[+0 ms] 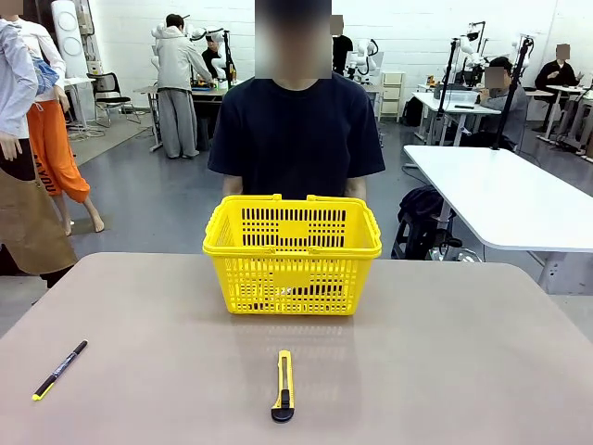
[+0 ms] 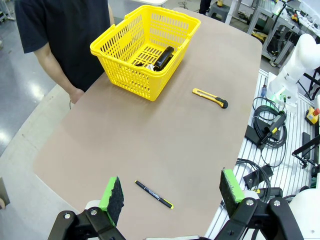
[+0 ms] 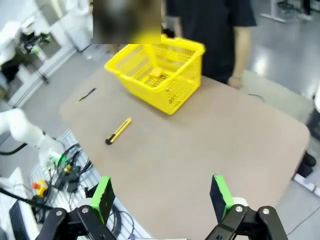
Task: Place the items the person wants into the basket.
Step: Pick up the item the person points to and place it in the Market Basket.
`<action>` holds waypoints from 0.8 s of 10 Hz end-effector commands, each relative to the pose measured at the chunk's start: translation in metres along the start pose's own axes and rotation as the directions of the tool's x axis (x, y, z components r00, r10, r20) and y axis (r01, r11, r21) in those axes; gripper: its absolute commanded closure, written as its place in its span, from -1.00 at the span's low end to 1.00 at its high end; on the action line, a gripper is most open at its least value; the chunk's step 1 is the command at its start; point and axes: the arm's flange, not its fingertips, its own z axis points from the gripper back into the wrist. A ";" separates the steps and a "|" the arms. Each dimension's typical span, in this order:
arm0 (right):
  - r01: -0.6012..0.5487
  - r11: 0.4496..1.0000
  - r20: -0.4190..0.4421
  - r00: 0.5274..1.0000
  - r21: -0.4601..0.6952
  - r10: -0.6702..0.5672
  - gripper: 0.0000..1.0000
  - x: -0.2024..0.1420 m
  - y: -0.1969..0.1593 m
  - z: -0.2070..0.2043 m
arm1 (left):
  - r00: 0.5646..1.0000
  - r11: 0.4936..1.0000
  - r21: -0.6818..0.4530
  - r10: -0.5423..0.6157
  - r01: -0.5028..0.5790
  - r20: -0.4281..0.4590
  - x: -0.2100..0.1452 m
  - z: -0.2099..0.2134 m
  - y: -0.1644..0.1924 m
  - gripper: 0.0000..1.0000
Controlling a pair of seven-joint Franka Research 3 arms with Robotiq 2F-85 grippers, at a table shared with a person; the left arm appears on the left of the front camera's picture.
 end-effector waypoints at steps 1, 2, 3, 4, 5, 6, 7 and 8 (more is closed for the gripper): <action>0.061 0.996 0.042 0.997 -0.068 -0.058 -1.00 -0.022 0.008 0.000 | 1.000 1.000 -0.008 -0.015 0.015 0.003 -0.001 0.000 0.000 -1.00; 0.068 0.994 0.044 0.997 -0.084 -0.064 -1.00 -0.032 0.010 0.009 | 1.000 1.000 -0.008 -0.015 0.015 0.003 -0.001 0.000 0.000 -1.00; 0.062 0.993 0.043 0.997 -0.104 -0.058 -1.00 -0.040 0.013 0.017 | 1.000 1.000 -0.008 -0.015 0.015 0.003 -0.001 0.000 0.000 -1.00; 0.051 0.994 0.043 0.998 -0.099 -0.047 -1.00 -0.047 0.017 0.024 | 1.000 1.000 -0.008 -0.015 0.015 0.003 -0.001 0.000 0.000 -1.00; 0.040 0.995 0.041 0.998 -0.086 -0.037 -1.00 -0.052 0.021 0.030 | 1.000 1.000 -0.008 -0.015 0.015 0.003 -0.001 0.000 0.000 -1.00; 0.038 0.996 0.040 0.999 -0.081 -0.034 -1.00 -0.054 0.023 0.032 | 1.000 1.000 -0.008 -0.015 0.015 0.003 -0.001 0.000 0.000 -1.00; 0.034 0.997 0.035 0.999 -0.068 -0.031 -1.00 -0.054 0.024 0.033 | 1.000 1.000 -0.008 -0.015 0.015 0.003 -0.001 0.000 0.000 -1.00; 0.048 0.998 0.020 0.999 -0.050 -0.047 -1.00 -0.050 0.027 0.030 | 1.000 1.000 -0.008 -0.015 0.015 0.003 -0.001 0.000 0.000 -1.00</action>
